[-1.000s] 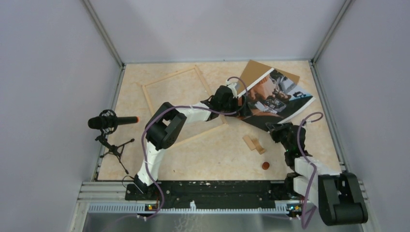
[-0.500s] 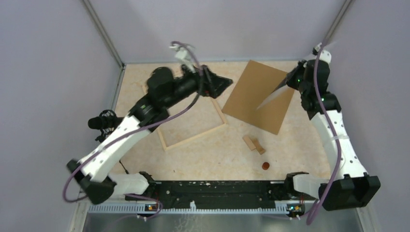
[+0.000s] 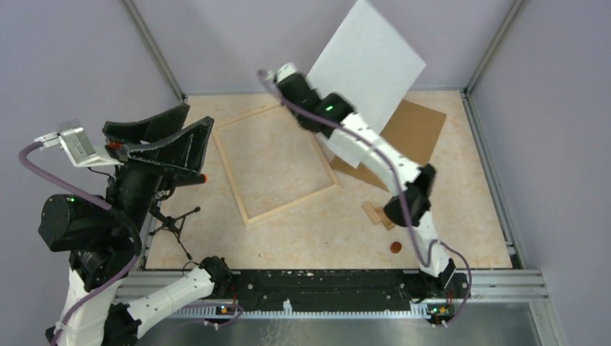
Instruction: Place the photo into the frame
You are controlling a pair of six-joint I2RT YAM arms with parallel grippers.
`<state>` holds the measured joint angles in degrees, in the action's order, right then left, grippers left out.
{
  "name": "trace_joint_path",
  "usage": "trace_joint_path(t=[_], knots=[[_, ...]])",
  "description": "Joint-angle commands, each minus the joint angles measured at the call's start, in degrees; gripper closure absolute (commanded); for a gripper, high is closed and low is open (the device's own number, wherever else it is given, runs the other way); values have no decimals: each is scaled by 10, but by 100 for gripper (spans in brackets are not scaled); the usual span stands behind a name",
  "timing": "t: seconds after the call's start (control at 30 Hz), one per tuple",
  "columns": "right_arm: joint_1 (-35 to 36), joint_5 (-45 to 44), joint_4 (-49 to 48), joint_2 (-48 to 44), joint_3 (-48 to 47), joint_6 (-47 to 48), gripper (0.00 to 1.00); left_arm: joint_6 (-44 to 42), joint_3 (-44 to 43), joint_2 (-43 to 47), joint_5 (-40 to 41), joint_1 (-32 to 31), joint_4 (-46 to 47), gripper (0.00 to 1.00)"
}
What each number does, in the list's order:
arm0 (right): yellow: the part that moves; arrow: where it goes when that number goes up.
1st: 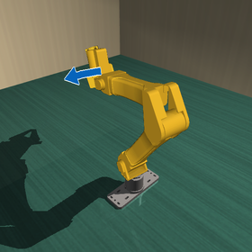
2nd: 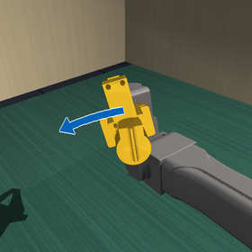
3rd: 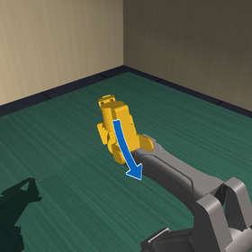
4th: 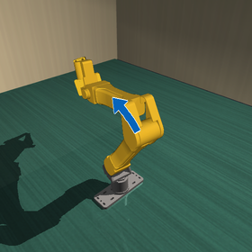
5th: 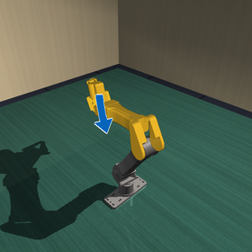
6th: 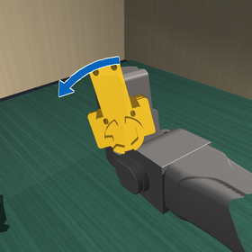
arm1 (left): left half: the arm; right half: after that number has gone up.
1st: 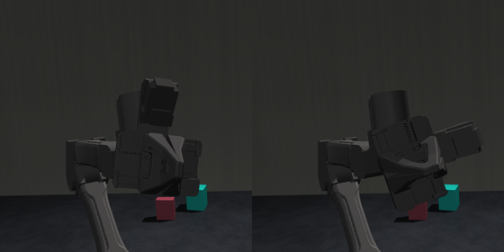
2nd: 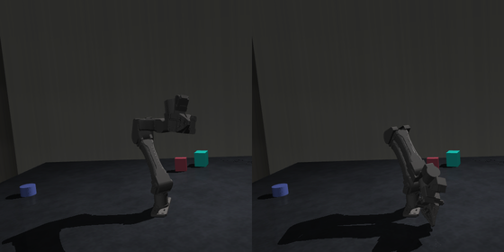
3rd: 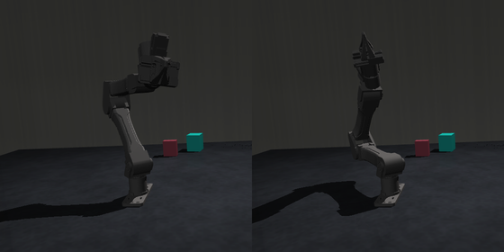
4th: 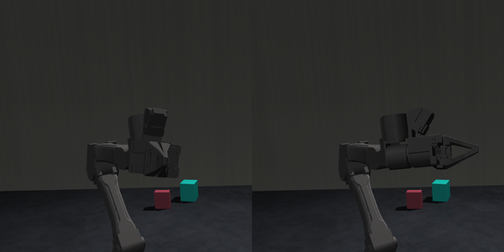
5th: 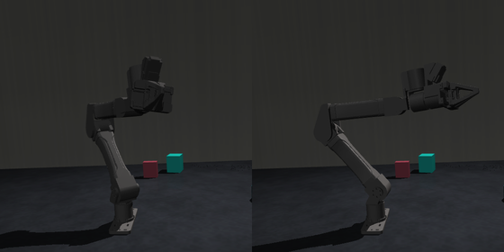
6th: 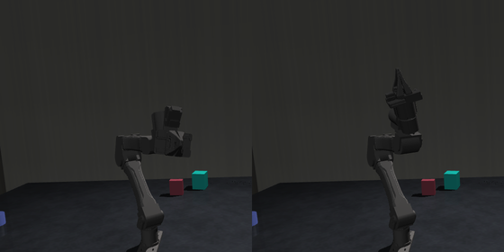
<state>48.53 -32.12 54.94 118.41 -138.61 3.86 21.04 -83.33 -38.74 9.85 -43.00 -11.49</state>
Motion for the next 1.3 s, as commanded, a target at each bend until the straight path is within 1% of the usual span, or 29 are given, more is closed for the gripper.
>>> trace_joint_path(t=[0.0, 0.1, 0.17, 0.23, 0.27, 0.33, 0.4, 0.43, 0.47, 0.5, 0.57, 0.6, 0.67, 0.7, 0.77, 0.83, 0.87, 0.93, 1.0, 1.07, 1.1, 1.17, 1.27], knots=[[103, -60, 86, 139, -66, 95, 100, -25, -21, -8, 21, -1, -41, 1], [155, -53, 47, 190, -60, 115, 100, -28, -23, -7, 24, -1, -47, 1], [176, -36, 41, 219, -73, 114, 100, -29, -20, -8, 24, -1, -48, 1], [192, -15, 27, 232, -66, 105, 100, -30, -18, -10, 23, -1, -48, 1], [195, -2, 23, 236, -66, 94, 97, -31, -17, -13, 22, -1, -47, 1], [197, 13, 22, 240, -72, 65, 69, -31, -14, -16, 21, -1, -47, 1], [197, 12, 48, 233, -91, 26, 32, -32, -11, -19, 21, -1, -48, 1], [197, 15, 66, 222, -96, 3, 17, -34, -8, -21, 22, -1, -46, 1], [197, 21, 79, 204, -91, -23, 7, -36, -6, -23, 24, -1, -45, 1], [197, 41, 88, 180, -73, -48, 2, -39, -5, -25, 24, -1, -45, 1], [197, 58, 90, 114, -6, -94, 1, -43, 1, -31, 24, -1, -43, 1], [197, 76, 83, 79, 42, -110, 1, -46, 5, -35, 23, -1, -40, 1], [191, 106, 47, -2, 137, -139, 1, -49, 15, -43, 22, -1, -34, 1], [185, 138, 29, -41, 179, -157, 1, -51, 21, -47, 21, -1, -29, 1], [181, 205, -39, -124, 280, -166, 1, -53, 32, -54, 19, -1, -20, 1], [170, 279, -140, -224, 388, -187, 1, -55, 39, -62, 15, -1, -12, 1], [154, 310, -189, -260, 445, -211, 1, -57, 40, -66, 13, -1, -8, 1], [91, 390, -288, -329, 558, -285, 1, -63, 42, -76, 12, -1, -1, 1], [5, 470, -401, -392, 680, -387, 4, -66, 49, -84, 15, -1, 10, 1], [-74, 536, -539, -436, 806, -479, 6, -68, 59, -92, 10, -1, 22, 1], [-105, 561, -592, -443, 864, -507, 8, -69, 63, -96, 10, -1, 28, 1], [-173, 602, -625, -433, 900, -525, 11, -74, 75, -106, 12, -1, 38, 1], [-234, 647, -654, -387, 915, -517, 22, -82, 97, -124, 12, -1, 51, 1]])
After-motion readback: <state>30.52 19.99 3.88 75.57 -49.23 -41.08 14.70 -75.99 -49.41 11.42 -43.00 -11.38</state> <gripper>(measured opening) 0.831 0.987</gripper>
